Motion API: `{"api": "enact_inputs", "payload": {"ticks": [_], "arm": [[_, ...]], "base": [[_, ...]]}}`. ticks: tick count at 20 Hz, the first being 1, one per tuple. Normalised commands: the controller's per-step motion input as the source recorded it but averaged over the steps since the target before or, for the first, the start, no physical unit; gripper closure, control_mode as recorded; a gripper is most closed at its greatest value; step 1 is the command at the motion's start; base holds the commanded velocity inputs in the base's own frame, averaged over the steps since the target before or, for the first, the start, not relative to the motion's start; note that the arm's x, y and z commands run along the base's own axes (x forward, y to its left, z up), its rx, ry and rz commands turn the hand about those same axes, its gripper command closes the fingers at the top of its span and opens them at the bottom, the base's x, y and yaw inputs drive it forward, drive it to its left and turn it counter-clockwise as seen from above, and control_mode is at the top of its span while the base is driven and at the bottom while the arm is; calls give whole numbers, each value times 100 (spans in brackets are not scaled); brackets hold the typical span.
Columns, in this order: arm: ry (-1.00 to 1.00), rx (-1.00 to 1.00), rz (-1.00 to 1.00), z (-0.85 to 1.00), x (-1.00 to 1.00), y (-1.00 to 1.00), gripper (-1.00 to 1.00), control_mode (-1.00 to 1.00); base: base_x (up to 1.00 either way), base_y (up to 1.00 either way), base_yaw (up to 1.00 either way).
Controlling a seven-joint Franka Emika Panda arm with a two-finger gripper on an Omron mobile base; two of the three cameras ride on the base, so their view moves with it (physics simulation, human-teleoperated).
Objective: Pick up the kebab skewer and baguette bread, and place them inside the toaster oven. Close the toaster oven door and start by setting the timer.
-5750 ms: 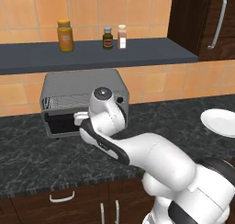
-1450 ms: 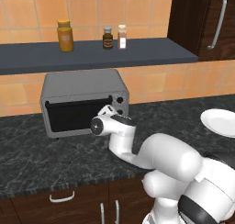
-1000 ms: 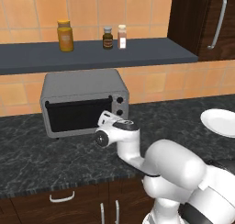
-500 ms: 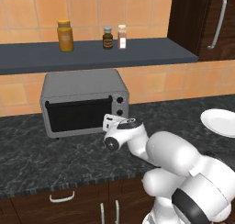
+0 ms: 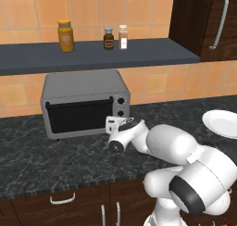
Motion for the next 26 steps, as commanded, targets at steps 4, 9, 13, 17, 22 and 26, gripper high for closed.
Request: {"api": "enact_inputs", "payload": {"ticks": [4,9,13,17,22,26], "arm": [[0,-7,4,-2,5,0,-100,-100],[0,-3,3,0,13,17,-100,-100],[0,-2,2,0,10,21,-100,-100],[0,-6,1,-4,3,0,-100,-100],[0,-8,0,-1,7,-2,-100,-100],[0,-5,5,0,12,0,-100,-100]], "base": [[0,0,0],[0,0,0],[0,0,0],[0,0,0],[0,0,0],[0,0,0]]}}
